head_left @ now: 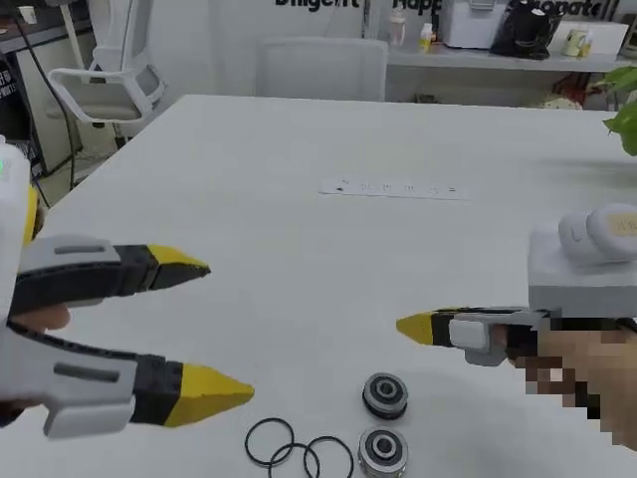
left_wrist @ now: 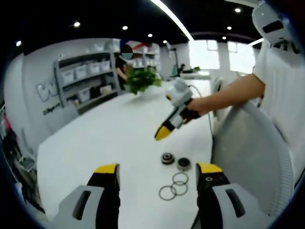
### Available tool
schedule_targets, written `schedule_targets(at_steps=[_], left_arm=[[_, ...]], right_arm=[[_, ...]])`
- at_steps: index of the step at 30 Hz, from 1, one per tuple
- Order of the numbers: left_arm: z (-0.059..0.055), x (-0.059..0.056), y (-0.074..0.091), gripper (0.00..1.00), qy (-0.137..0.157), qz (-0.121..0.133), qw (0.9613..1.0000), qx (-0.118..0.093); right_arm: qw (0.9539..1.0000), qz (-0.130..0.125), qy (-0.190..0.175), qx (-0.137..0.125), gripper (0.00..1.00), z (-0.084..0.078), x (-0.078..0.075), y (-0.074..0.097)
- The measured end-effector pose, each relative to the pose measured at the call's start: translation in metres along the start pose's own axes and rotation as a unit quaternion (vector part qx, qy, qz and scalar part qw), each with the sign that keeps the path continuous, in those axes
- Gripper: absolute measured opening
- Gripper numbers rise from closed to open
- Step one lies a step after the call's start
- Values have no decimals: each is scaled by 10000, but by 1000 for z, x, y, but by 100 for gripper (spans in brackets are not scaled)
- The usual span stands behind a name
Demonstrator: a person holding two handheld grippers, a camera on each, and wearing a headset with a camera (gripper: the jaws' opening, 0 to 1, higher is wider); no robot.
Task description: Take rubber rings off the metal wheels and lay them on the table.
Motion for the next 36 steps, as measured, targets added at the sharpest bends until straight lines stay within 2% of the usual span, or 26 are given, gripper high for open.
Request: schedule_targets(at_steps=[3,6,11,14,16,20,23,25,27,28,34,36], left_arm=[[11,9,-6,65,-199,37,9998,-38],[23,16,-15,63,-278,-5,9994,-208],[36,23,-31,60,-463,-81,9983,-331],[44,24,-43,58,-509,-201,9974,-462],[50,25,-51,56,-491,-296,9964,-623],[59,25,-75,54,-458,-449,9943,-856],[56,24,-96,50,-479,-512,9941,-826],[51,21,-110,49,-451,-588,9942,-780],[45,16,-122,49,-386,-690,9937,-789],[41,14,-129,48,-333,-747,9940,-731],[19,5,-148,45,-325,-821,9946,-537],[8,4,-153,42,-270,-822,9952,-456]], right_arm=[[9998,-27,76,168,19,-5,-1,-1],[9991,-27,222,350,18,-9,-1,-1],[9987,39,246,440,19,-11,-2,-1],[9986,79,258,451,18,-11,-4,0],[9986,92,219,467,17,-13,-7,1],[9978,258,254,551,18,-17,-7,2],[9953,409,486,737,19,-23,-4,2],[9937,422,593,848,19,-27,-3,2],[9915,439,704,1000,19,-32,-7,1],[9910,447,727,1027,19,-33,-9,1],[9882,524,797,1202,18,-42,-13,1],[9877,625,805,1187,19,-44,-12,1]])
Point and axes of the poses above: the centre of the closed fingertips' face, and the gripper's own axes: y roughly backward along the fingers, x roughly to its left, z roughly out of its top, the point moved 7 cm from there along y, roughly backward along the fingers, and after that the axes turned 1 degree about -y, right-handed, at the moved point
